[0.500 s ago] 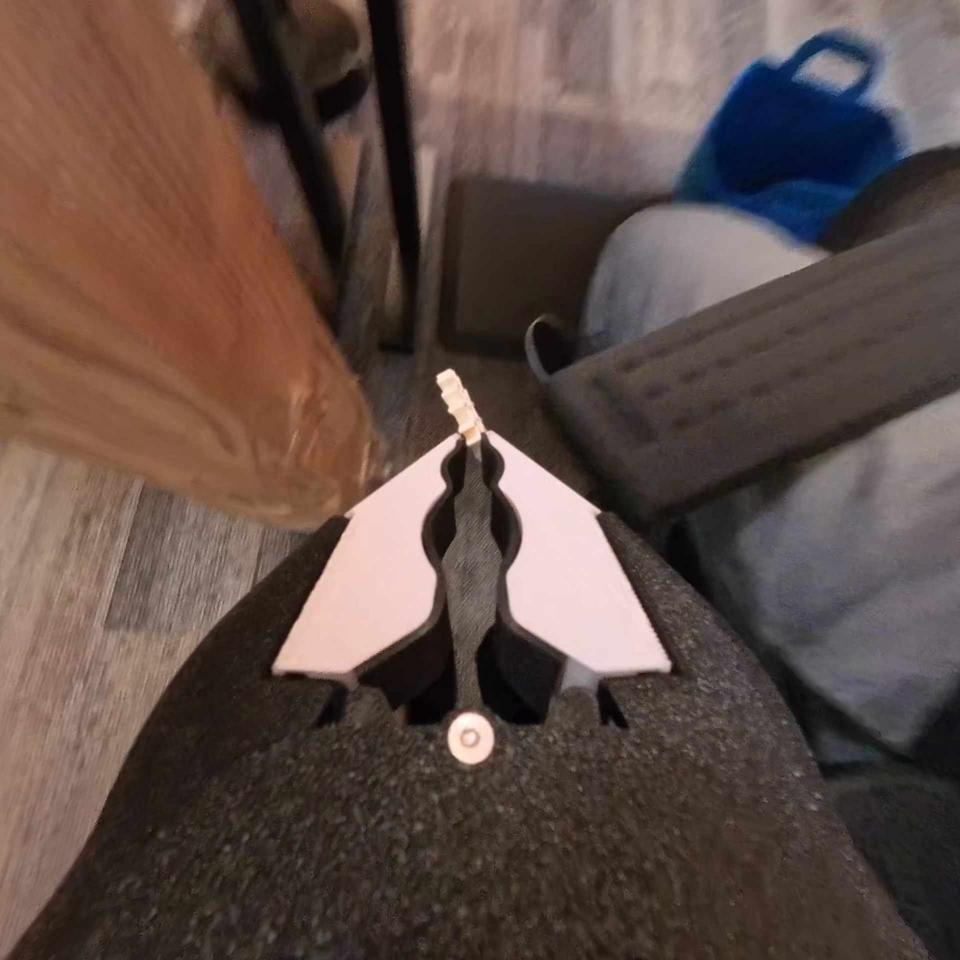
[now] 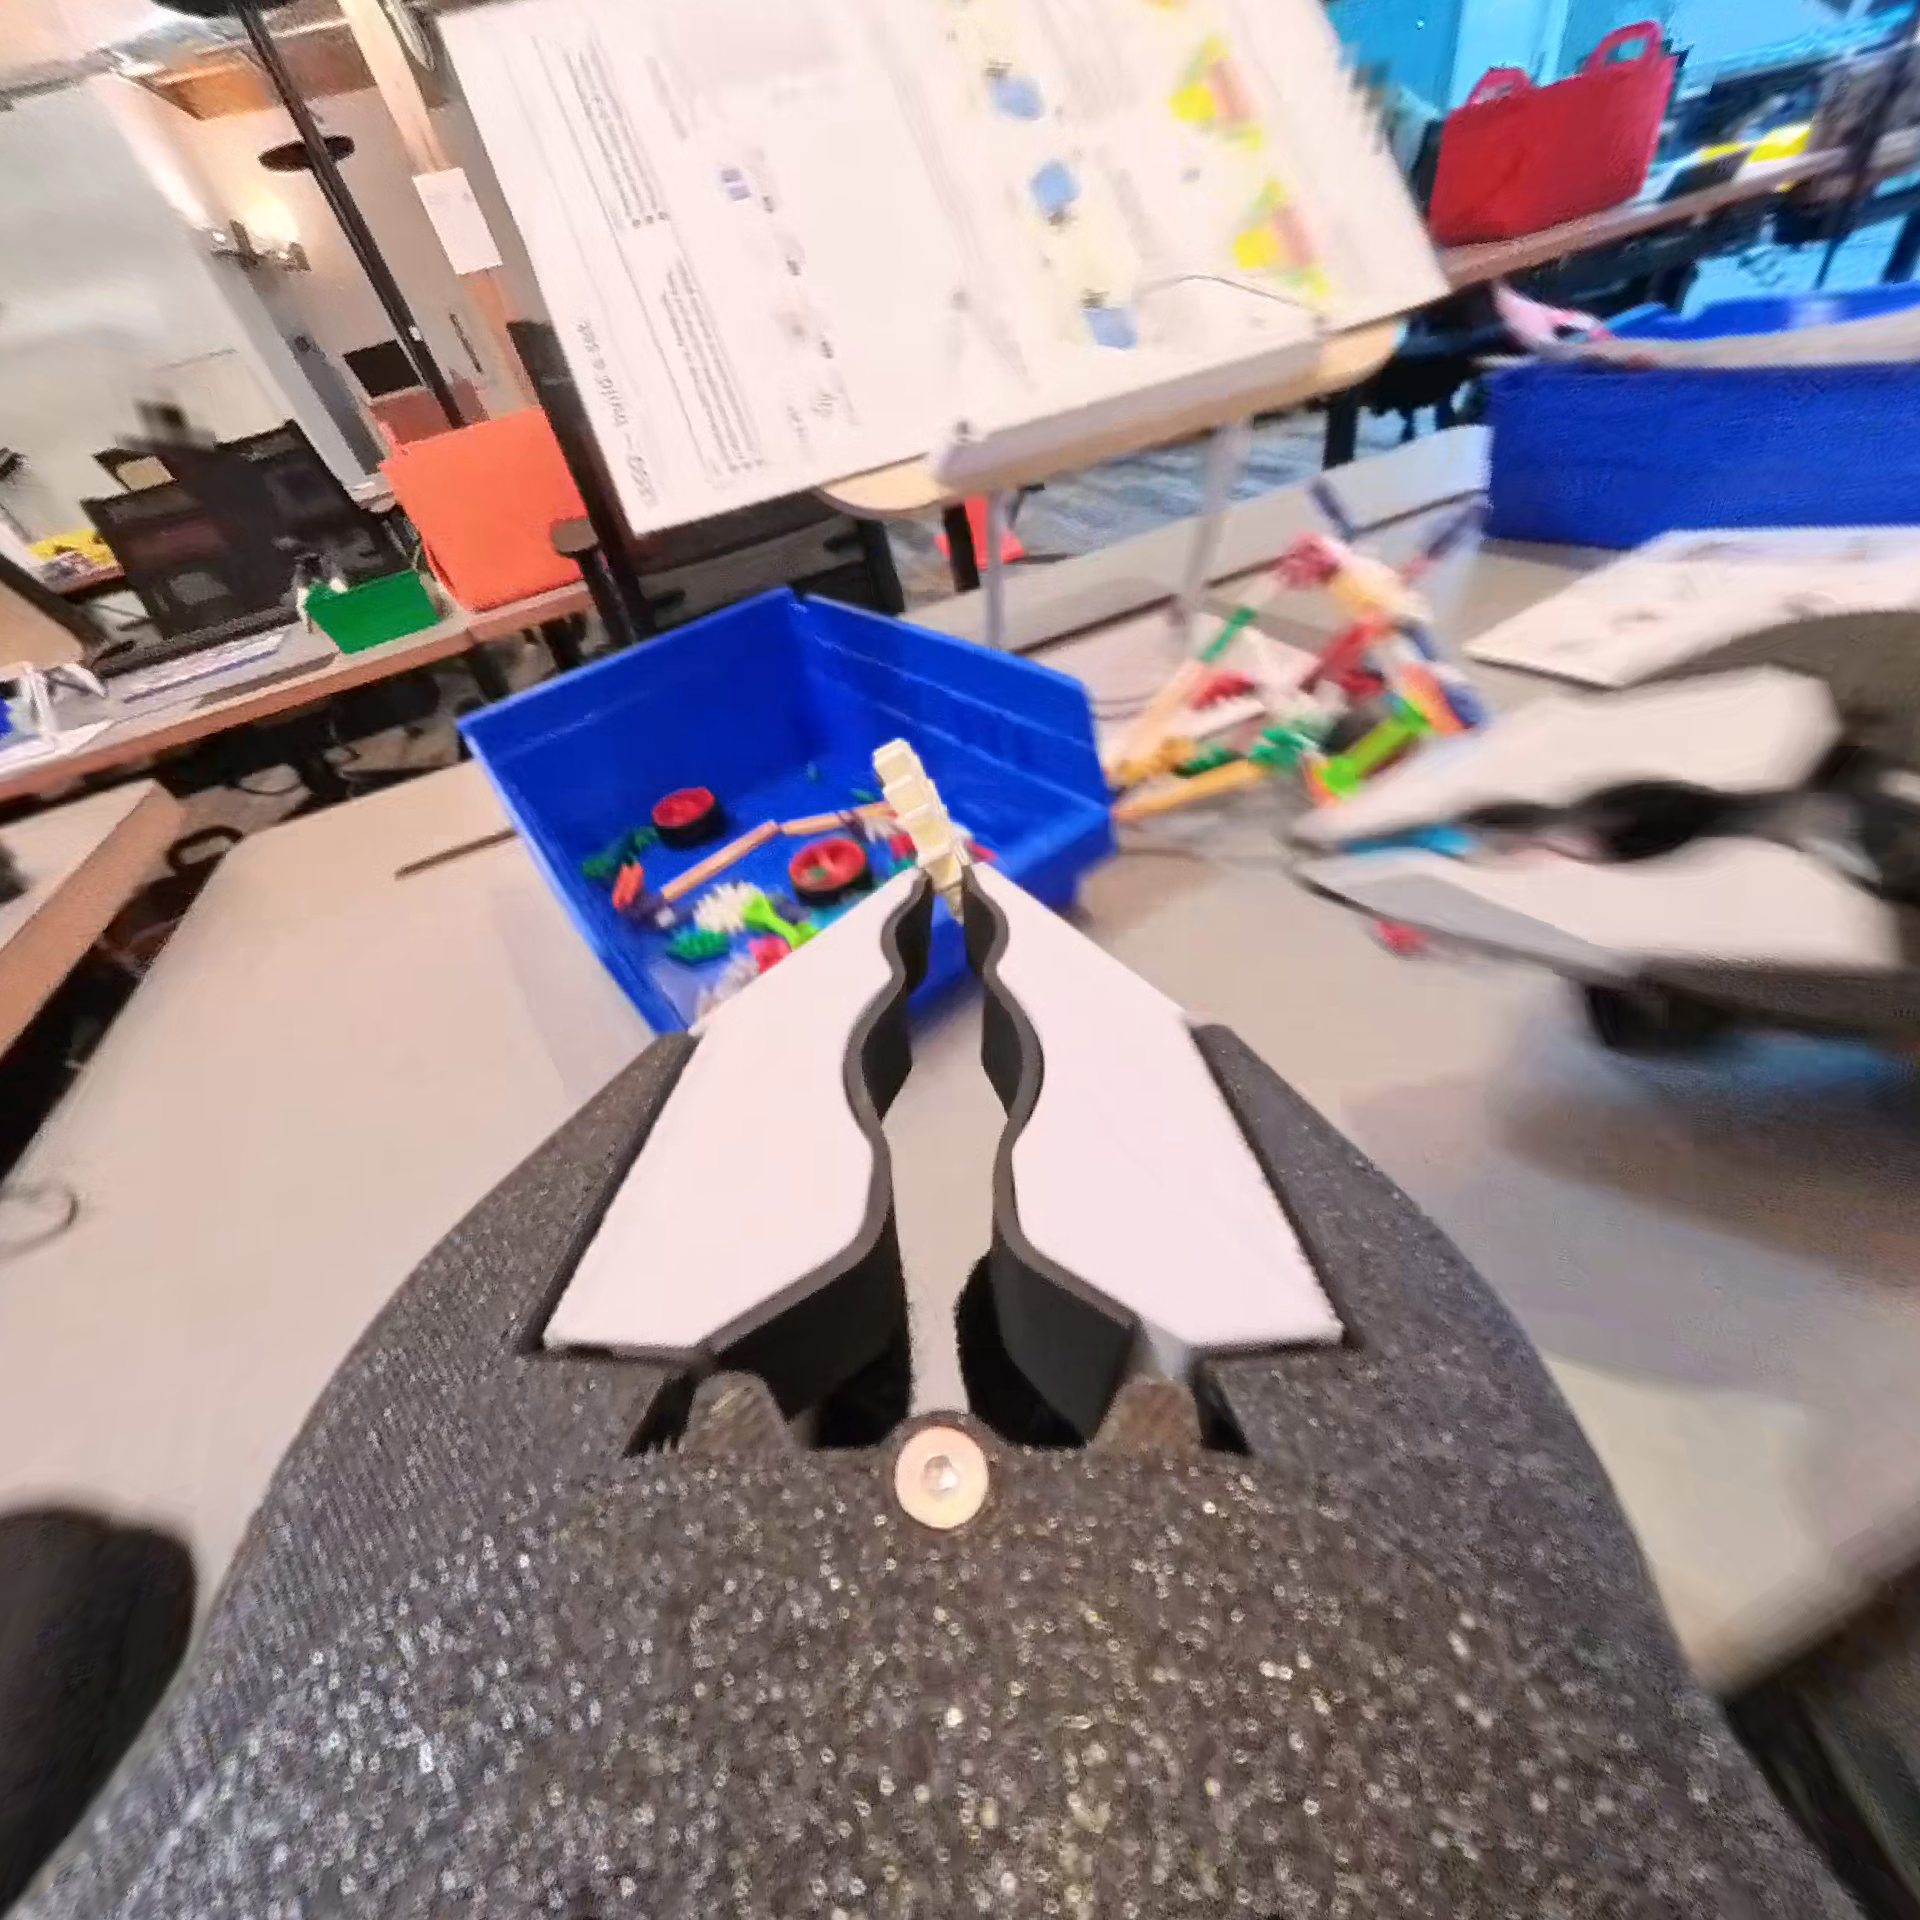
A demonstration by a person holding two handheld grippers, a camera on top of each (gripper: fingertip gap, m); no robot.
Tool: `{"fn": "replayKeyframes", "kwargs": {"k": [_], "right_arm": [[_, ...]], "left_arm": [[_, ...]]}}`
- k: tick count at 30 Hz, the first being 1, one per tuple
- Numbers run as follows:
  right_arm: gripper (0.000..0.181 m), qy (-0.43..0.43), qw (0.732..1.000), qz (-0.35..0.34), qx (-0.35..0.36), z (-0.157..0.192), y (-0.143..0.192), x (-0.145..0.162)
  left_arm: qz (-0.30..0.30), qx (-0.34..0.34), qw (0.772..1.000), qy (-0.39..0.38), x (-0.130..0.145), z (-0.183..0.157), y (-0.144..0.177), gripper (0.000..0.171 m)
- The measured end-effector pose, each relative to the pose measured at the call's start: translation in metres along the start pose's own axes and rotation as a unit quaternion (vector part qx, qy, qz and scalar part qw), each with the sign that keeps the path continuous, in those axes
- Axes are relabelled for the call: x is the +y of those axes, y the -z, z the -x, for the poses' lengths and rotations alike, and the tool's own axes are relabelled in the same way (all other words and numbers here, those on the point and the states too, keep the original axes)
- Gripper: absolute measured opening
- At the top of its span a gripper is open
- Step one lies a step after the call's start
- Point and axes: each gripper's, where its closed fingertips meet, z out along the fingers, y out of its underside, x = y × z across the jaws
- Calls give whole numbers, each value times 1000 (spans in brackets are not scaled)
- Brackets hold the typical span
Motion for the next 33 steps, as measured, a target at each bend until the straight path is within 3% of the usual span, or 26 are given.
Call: {"fn": "replayKeyframes", "kwargs": {"k": [3, 6, 7, 10, 13, 16, 18, 20, 22, 24, 27, 30, 33], "right_arm": [[4, -31, 999, 17, -4, -19, 12, 20], [4, -41, 999, 27, -5, -31, 17, 29], [4, -39, 999, 31, -7, -32, 18, 31], [5, -37, 999, 30, -10, -36, 23, 29], [6, -42, 998, 32, -24, -36, 29, 31], [24, -43, 997, 31, -57, -36, 42, 32], [28, -56, 993, 15, -102, -33, 61, 23], [38, -89, 985, 3, -148, -24, 92, 3], [40, -99, 972, -8, -215, 6, 132, -20], [49, -81, 953, 10, -293, 53, 172, -33], [50, -87, 939, 61, -327, 107, 210, -23], [53, -165, 928, 120, -311, 149, 236, 15], [65, -194, 941, 195, -200, 159, 262, 79]], "left_arm": [[55, -11, 998, 18, 10, 45, -87, 4], [117, -41, 992, 31, 37, 79, -144, 5], [131, -41, 990, 30, 43, 82, -155, 6], [160, -46, 985, 38, 59, 91, -171, 40], [158, -33, 986, 51, 54, 83, -162, 68], [105, -8, 994, 8, 22, 53, -123, 72], [78, 48, 996, -20, 4, 17, -82, 75], [83, 123, 985, -83, 2, -27, -32, 76], [97, 179, 972, -118, 15, -65, 18, 84], [135, 236, 953, -132, 47, -101, 66, 91], [213, 238, 941, -116, 115, -116, 125, 104], [277, 194, 941, -1, 183, -105, 179, 108], [324, 117, 935, 86, 246, -87, 233, 108]]}}
